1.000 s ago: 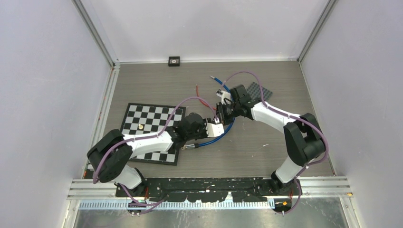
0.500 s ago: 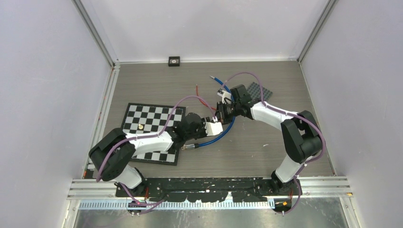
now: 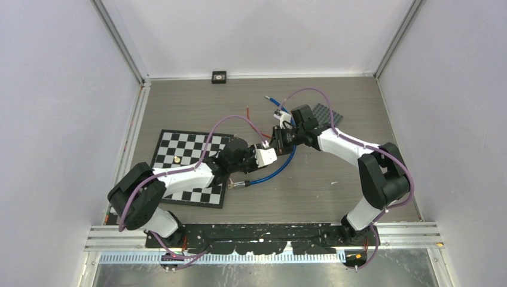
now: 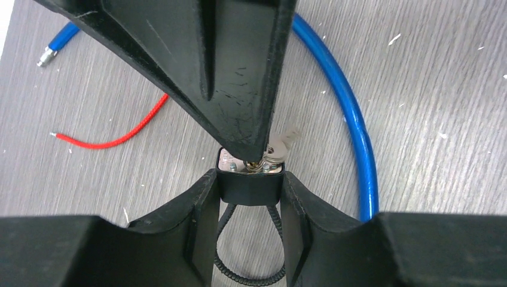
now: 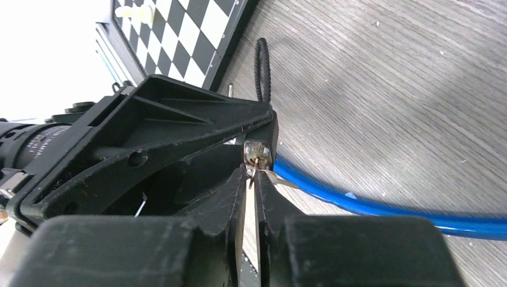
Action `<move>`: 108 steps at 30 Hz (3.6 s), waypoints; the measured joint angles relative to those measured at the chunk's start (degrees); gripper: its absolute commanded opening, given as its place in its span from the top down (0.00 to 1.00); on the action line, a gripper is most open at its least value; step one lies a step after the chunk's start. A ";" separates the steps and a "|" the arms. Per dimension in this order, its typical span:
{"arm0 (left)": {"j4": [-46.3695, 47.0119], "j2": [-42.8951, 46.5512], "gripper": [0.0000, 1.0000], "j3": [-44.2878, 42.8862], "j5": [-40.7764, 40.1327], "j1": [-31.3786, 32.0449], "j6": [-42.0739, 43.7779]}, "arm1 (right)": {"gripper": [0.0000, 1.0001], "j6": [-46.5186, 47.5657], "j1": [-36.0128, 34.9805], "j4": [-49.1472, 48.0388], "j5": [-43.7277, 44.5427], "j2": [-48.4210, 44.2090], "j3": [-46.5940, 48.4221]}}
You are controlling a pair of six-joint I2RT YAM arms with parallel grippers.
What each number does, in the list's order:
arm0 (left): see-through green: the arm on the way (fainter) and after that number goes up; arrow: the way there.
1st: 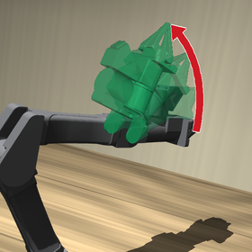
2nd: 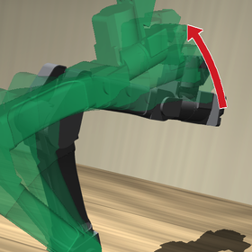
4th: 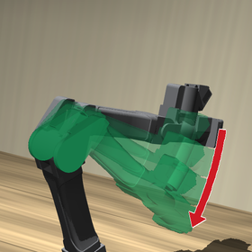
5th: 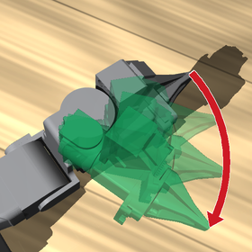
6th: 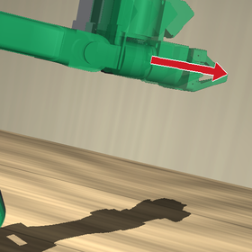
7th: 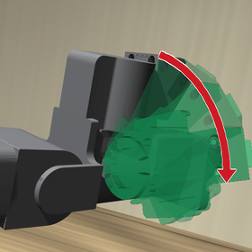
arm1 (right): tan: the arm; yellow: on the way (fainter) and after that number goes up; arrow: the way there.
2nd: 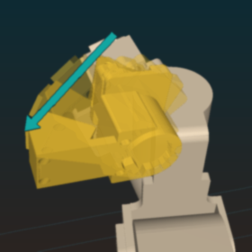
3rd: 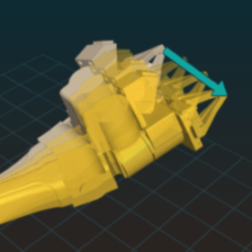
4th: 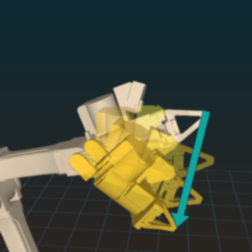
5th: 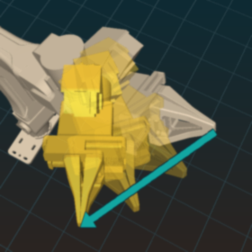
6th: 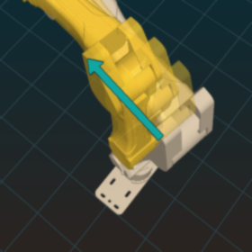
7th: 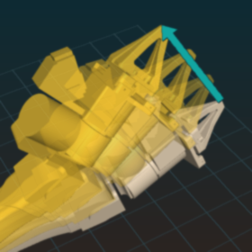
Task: Unlock with the key
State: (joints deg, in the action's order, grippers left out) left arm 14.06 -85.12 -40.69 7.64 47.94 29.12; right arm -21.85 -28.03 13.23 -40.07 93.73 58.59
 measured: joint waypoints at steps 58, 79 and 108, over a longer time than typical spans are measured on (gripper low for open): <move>-17.84 1.73 1.00 -9.03 53.11 -8.00 -3.23 | 0.81 58.42 -10.93 25.22 -3.06 -21.33 1.31; -9.64 1.70 1.00 -5.75 39.87 -8.31 -8.96 | 1.00 39.28 -10.25 14.21 7.08 -17.29 -0.02; -1.46 1.88 0.17 -4.39 29.92 -9.97 -10.12 | 1.00 28.83 -2.40 7.58 7.30 -16.70 -3.10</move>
State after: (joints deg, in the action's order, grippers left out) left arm 12.60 -83.24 -45.08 37.56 37.98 19.00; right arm 6.98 -30.44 20.82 -32.77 77.03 55.48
